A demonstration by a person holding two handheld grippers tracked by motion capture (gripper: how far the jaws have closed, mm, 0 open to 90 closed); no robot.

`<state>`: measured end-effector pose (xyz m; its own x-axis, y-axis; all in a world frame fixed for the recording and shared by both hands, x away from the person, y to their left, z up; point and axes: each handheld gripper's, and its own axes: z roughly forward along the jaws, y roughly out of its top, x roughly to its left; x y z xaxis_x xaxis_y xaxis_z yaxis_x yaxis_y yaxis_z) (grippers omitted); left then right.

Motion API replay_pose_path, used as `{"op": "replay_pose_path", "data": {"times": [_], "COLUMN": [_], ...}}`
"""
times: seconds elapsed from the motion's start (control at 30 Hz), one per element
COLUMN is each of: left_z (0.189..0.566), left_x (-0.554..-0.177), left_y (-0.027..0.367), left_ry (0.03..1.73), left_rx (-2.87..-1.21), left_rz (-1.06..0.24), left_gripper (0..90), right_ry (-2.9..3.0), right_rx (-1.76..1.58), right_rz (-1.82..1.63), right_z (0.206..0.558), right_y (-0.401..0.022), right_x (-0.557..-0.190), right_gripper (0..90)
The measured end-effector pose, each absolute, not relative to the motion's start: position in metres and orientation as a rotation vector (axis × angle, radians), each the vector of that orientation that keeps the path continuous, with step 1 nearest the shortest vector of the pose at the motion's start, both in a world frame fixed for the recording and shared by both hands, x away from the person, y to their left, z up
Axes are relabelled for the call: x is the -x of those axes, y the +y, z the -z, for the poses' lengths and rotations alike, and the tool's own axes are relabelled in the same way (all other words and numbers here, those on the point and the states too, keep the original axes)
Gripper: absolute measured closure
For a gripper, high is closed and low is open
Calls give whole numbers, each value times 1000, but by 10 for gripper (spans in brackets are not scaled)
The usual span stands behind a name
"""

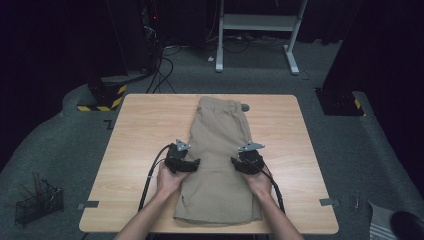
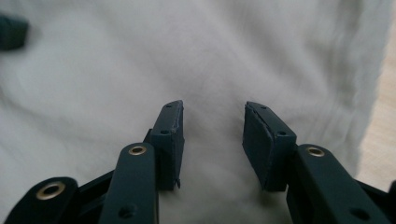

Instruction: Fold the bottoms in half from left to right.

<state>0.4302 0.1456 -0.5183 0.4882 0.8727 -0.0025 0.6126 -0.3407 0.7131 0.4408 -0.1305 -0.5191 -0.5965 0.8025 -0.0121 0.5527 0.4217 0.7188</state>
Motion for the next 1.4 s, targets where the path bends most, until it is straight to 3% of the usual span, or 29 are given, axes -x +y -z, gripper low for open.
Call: {"op": "replay_pose_path", "data": {"times": [0.2, 0.4, 0.53, 0.77, 0.9, 1.0, 1.07, 1.23, 1.4], "left_z": [520, 521, 511, 511, 522, 522, 522, 523, 520], "left_x": [-405, -363, -376, -425, -428, -427, -427, -428, -426], "left_y": [151, 155, 159, 162, 159, 157, 158, 159, 161], "left_ry": [1203, 1172, 1182, 1282, 1279, 1275, 1265, 1259, 1273], "left_rx": [-2091, -2100, -2051, -1987, -2028, -2056, -2059, -2045, -2040], "left_rz": [-470, -451, -463, -476, -497, -509, -510, -526, -504], "left_gripper": [261, 244, 230, 240, 231, 238, 238, 232, 220], "right_ry": [2360, 2419, 2346, 2166, 2183, 2221, 2220, 2198, 2153], "right_rx": [-1121, -1042, -1051, -1252, -1314, -1321, -1306, -1355, -1385], "right_rz": [-984, -1000, -1074, -1108, -1043, -997, -977, -933, -959], "right_z": [519, 518, 513, 490, 498, 506, 508, 513, 506], "right_y": [-131, -133, -142, -156, -152, -150, -153, -165, -163], "right_x": [-425, -384, -381, -441, -468, -479, -482, -496, -491], "right_gripper": [556, 585, 602, 591, 703, 889, 900, 891, 624]}}
